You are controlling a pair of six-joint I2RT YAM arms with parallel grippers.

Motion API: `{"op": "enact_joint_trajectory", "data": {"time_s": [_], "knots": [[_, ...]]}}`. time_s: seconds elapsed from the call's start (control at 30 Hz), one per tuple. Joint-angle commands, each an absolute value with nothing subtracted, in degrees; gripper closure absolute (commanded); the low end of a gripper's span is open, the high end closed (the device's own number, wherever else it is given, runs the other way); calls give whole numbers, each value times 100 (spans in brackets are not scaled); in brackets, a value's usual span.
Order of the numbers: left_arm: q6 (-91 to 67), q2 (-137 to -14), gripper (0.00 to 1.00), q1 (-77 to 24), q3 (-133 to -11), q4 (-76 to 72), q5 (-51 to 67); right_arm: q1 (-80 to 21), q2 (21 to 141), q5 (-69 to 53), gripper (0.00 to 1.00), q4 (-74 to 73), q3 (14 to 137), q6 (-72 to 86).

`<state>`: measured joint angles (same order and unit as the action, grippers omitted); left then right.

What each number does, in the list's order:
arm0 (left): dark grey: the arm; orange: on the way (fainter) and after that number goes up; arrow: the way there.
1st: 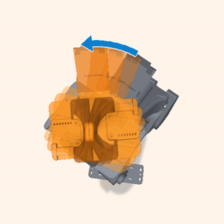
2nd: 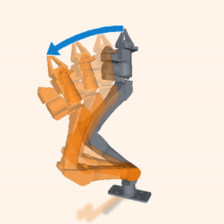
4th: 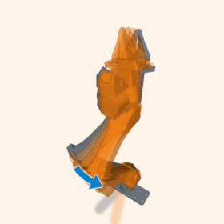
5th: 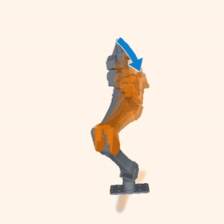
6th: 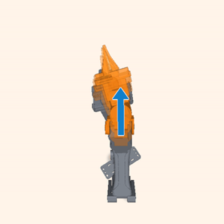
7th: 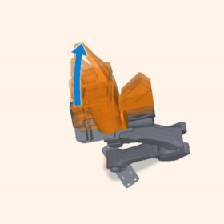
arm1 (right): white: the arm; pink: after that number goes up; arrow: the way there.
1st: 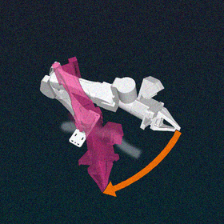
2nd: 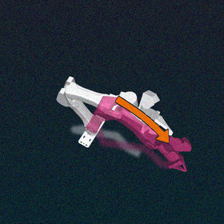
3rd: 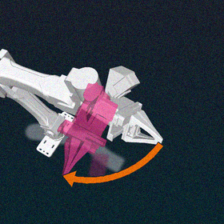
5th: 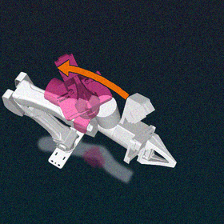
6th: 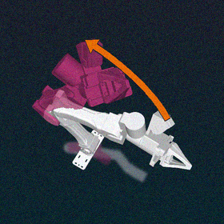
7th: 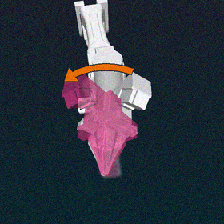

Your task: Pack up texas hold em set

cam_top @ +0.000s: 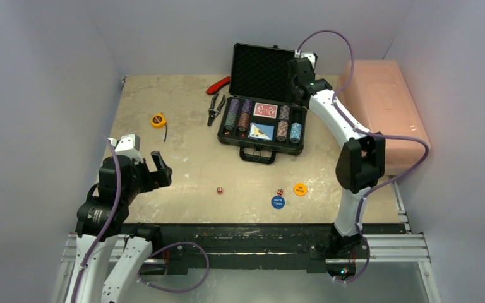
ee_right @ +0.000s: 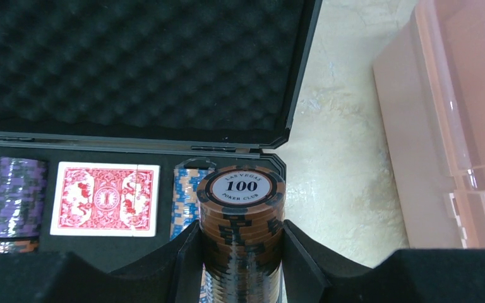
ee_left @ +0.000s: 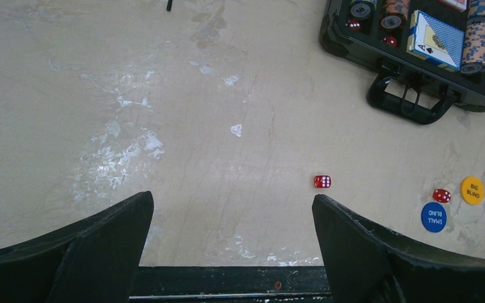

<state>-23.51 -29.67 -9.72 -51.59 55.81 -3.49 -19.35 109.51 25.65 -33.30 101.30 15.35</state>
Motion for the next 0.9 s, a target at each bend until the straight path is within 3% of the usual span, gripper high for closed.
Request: {"op": "enact_joint_trajectory", "data": {"time_s": [0.0,0.37,0.87], "knots": [[-2404,-3038,3,-939,-5138,5496,-431,-1836,11028,2445,100,-3223,10774,1309],[-2395,-3119,3,-933,-5146,5493,-440,-1636,11693,2188,100,-3325,11220,1248],[-2383,-3225,2,-935,-5143,5495,-433,-1513,11972,2012,100,-3085,10722,1267]]}}
